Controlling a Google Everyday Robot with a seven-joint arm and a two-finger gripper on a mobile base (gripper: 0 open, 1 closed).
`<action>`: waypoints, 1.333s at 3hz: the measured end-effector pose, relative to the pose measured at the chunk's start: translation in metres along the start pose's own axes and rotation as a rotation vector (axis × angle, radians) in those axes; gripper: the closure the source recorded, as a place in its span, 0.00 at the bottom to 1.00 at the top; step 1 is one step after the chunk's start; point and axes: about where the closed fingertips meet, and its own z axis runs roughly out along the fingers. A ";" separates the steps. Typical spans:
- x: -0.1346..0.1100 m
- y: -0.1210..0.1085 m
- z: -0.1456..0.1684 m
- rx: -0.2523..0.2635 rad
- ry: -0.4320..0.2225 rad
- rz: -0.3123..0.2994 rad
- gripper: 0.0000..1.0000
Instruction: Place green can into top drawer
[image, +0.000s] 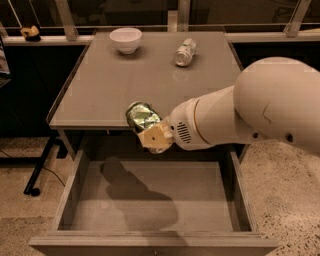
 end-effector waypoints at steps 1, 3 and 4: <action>0.017 0.000 0.009 -0.013 0.024 0.056 1.00; 0.071 -0.006 0.024 0.004 0.042 0.208 1.00; 0.099 -0.013 0.040 0.059 0.040 0.265 1.00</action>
Offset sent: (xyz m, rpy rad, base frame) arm -0.0306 -0.0208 -0.0779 0.0713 0.1821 -0.1593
